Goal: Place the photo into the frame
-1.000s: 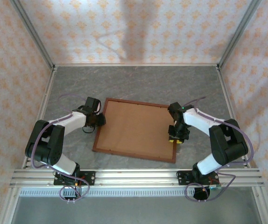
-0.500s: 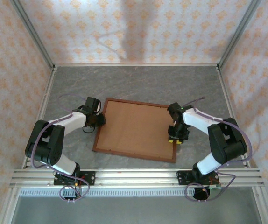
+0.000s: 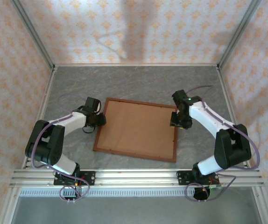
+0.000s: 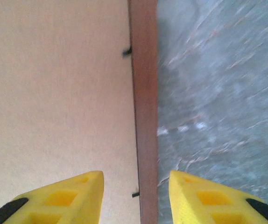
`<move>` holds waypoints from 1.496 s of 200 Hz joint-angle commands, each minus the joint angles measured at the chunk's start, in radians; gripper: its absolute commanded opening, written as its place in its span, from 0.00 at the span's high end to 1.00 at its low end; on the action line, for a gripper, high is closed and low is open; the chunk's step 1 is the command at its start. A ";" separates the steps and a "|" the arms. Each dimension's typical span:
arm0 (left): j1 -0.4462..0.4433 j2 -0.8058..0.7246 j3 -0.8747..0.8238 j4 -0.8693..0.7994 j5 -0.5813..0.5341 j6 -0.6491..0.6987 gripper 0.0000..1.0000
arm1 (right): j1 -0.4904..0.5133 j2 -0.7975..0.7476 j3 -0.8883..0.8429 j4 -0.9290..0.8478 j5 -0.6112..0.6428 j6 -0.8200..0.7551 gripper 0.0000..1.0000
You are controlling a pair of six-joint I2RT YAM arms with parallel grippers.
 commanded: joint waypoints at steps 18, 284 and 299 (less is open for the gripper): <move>-0.008 0.027 -0.052 -0.017 0.034 -0.026 0.76 | -0.063 0.064 0.011 0.067 -0.025 -0.034 0.54; -0.051 -0.201 -0.108 -0.042 0.002 -0.082 0.49 | -0.078 0.329 0.133 0.147 0.129 -0.114 0.78; -0.014 -0.226 -0.107 -0.034 0.020 -0.072 0.47 | -0.079 0.330 0.133 0.146 0.127 -0.113 0.78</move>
